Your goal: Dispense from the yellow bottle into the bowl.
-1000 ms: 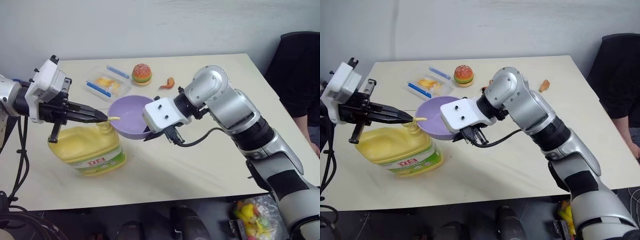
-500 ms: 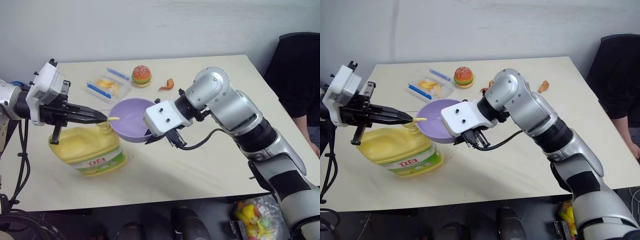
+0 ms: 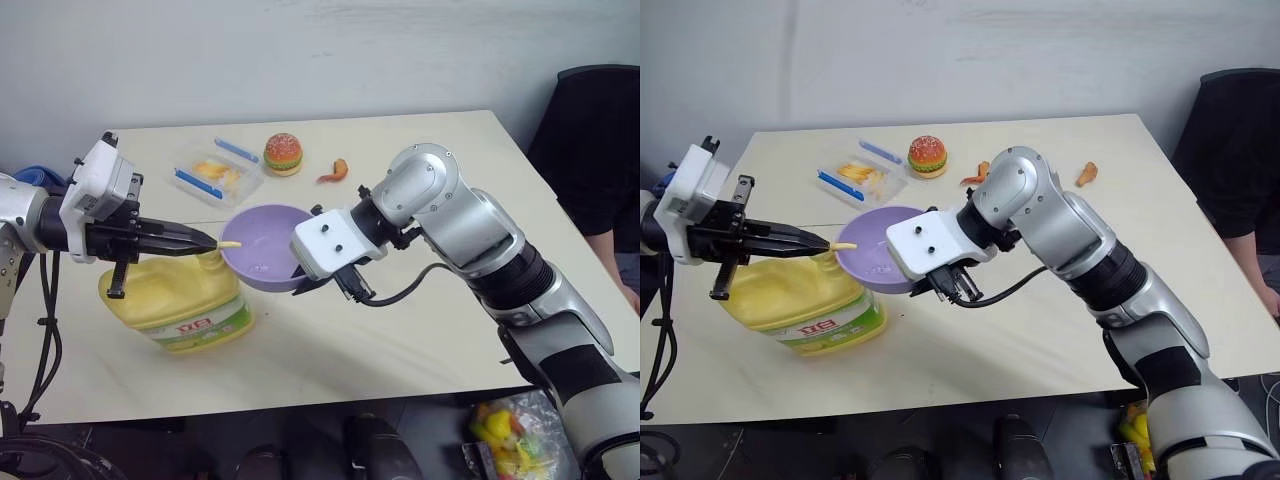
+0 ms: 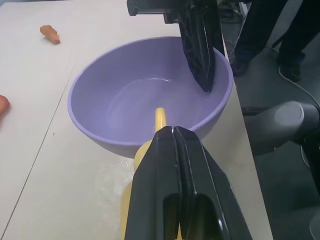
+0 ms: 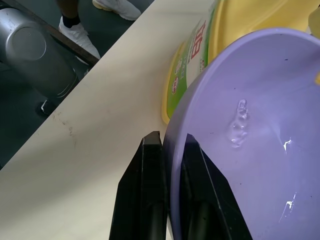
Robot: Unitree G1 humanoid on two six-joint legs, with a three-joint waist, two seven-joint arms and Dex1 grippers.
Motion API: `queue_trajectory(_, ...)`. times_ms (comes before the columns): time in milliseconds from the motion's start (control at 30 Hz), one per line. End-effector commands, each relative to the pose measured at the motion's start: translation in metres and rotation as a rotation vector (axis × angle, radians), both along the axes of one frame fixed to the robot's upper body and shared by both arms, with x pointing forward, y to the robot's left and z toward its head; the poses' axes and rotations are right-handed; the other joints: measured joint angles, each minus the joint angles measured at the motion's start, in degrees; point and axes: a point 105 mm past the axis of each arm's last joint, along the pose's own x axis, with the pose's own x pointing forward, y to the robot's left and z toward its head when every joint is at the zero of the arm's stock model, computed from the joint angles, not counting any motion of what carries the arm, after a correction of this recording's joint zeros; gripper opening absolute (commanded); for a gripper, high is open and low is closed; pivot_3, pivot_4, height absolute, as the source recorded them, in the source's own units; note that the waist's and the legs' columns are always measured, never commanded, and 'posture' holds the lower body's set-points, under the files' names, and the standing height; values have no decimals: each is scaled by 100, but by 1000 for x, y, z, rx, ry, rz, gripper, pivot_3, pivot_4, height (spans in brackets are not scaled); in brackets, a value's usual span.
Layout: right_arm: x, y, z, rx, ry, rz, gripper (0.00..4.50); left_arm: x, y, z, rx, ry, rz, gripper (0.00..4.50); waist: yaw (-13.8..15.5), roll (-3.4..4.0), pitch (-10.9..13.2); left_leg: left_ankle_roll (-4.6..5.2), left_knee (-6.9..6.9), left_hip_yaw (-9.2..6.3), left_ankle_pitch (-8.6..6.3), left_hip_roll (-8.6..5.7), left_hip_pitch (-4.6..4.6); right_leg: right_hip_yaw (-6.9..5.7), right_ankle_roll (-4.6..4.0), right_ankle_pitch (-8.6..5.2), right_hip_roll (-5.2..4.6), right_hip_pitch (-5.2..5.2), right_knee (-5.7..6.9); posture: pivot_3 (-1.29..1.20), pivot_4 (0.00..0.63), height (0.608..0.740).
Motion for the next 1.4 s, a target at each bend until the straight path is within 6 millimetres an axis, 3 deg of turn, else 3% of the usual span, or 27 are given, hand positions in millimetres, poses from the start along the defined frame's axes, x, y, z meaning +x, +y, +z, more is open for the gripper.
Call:
queue_trajectory(33, -10, 1, 9, 15, -31, 51, 0, -4, -9, -5, 0, 98, -29, 35, 2, -4, 3, 0, 1, 0, 0, -1, -3, 0, 0, 0, 0, -2, 0, 0, 150, 740)
queue_trajectory(167, -10, -5, 6, 27, -25, 29, 0, -21, -17, 38, -88, 71, -97, 35, 2, -26, 16, 0, 3, -16, 0, 1, -36, -1, 0, 0, 1, -19, 5, 0, 150, 740)
queue_trajectory(267, -6, -21, 0, 40, -19, -32, 0, -46, -22, 74, -129, 68, -178, 595, 3, -77, 45, -2, 17, -55, 1, 2, -92, -8, 0, 0, 0, -45, -1, 0, 150, 740)
queue_trajectory(367, 0, -46, -17, 46, -11, -141, 0, -66, -26, 90, -97, 42, -229, 1412, 10, -77, 48, 3, 5, -68, -2, 1, -107, -19, 0, 0, -10, -45, -24, 0, 150, 740)
queue_trajectory(500, 12, -79, -49, 30, -26, -289, 0, -82, -29, 92, -37, 51, -263, 2590, 55, -81, 51, 19, 8, -66, -10, -8, -110, -22, 7, 3, -18, -36, -48, 0, 150, 740)
queue_trajectory(700, 44, -118, -97, 17, -165, -492, 0, -81, -22, 64, 120, 90, -223, 4324, 86, -86, 59, 9, 16, -47, -5, -18, -91, -8, 15, 6, 15, -30, -61, 0, 150, 740)
queue_trajectory(833, 56, -127, -118, 38, -193, -567, 0, -80, -17, 54, 157, 97, -203, 4480, 88, -86, 60, -7, 15, -37, 1, -2, -86, 14, 8, 3, 67, -34, -55, 0, 150, 740)
queue_trajectory(967, 60, -130, -126, 69, -157, -615, 1221, -79, -16, 53, 166, 87, -203, 4500, 106, -85, 61, -11, 7, -6, 2, 3, -87, 18, 3, 0, 72, -37, -59, 0, 150, 740)
queue_trajectory(1133, 55, -137, -109, 113, -112, -645, 2926, -76, -13, 52, 162, 82, -191, 4500, 139, -85, 61, -9, 10, -6, 1, 1, -87, 21, 4, 1, 72, -37, -59, 0, 150, 740)
queue_trajectory(1267, 40, -178, -33, 272, 35, -784, 4311, -69, 6, 55, 126, 82, -80, 4500, 164, -64, 74, -7, 11, -10, 0, -1, -89, 23, 6, 2, 69, -38, -57, 0, 150, 740)
queue_trajectory(1400, 1, -230, 14, 266, 200, -859, 4474, -68, 27, 63, 125, 11, 40, 4500, 193, -61, 76, -4, 5, -7, -2, 1, -90, 8, 6, 2, 72, -33, -70, 0, 150, 740)
